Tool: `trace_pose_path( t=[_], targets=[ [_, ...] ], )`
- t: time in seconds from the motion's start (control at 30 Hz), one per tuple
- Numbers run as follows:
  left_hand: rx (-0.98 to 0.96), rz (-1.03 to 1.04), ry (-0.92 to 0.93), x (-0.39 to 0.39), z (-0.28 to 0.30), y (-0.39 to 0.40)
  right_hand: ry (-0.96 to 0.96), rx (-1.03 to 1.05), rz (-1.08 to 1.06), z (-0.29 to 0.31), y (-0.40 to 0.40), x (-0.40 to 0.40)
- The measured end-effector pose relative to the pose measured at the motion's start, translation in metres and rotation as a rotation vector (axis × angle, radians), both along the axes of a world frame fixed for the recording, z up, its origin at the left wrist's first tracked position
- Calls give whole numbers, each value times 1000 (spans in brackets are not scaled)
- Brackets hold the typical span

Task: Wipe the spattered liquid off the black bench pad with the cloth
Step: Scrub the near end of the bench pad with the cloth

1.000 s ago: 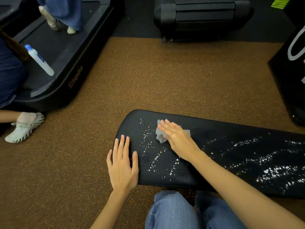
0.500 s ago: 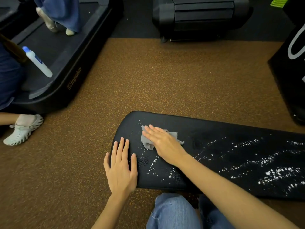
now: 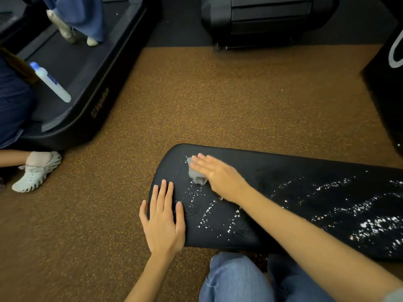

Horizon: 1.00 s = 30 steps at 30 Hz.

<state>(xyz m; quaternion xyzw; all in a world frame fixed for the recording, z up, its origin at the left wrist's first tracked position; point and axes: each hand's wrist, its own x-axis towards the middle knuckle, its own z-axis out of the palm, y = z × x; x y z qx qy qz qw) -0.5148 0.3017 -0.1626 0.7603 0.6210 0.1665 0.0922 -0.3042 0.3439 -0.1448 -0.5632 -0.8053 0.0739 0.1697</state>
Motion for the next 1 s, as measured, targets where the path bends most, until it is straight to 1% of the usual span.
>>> trace_pose_path(
  t=[0.1, 0.2, 0.23, 0.3, 0.37, 0.4, 0.5, 0.6, 0.67, 0.77, 0.83, 0.87, 0.9, 1.0],
  targets=[
    [-11, 7, 5, 0, 0, 0, 14, -53, -161, 7, 29, 12],
    [-9, 10, 11, 0, 1, 0, 41, -48, -236, 10, 39, -7],
    [-8, 9, 13, 0, 1, 0, 42, -40, -221, 8, 36, -16],
    [-9, 11, 18, 0, 0, 0, 55, -22, -110, 3, 20, -30],
    [-5, 10, 21, -1, 1, -1, 52, -7, -3, 1, 5, -30],
    [-4, 9, 20, -1, 1, -1, 36, 3, 8, 0, 3, -23],
    [-8, 12, 12, 1, 2, -1, 34, -15, -142, 4, 20, 0],
    [-10, 19, 6, 2, 2, -1, 71, -41, -246, 13, 45, -3],
    [-7, 20, 7, 1, 1, -1, 105, -19, -229, 14, 47, -23],
    [-1, 24, 17, 2, 0, 0, 127, 7, -78, 5, 29, -48],
    [1, 21, 26, 1, 0, 0, 121, 12, 4, 2, 19, -40],
    [3, 20, 26, 1, 0, -1, 94, 6, 13, 2, 19, -30],
    [3, 20, 24, 0, 0, 0, 72, -6, -14, 3, 20, -20],
    [2, 20, 10, 1, 0, 0, 62, -41, -190, 10, 38, 3]
  ],
)
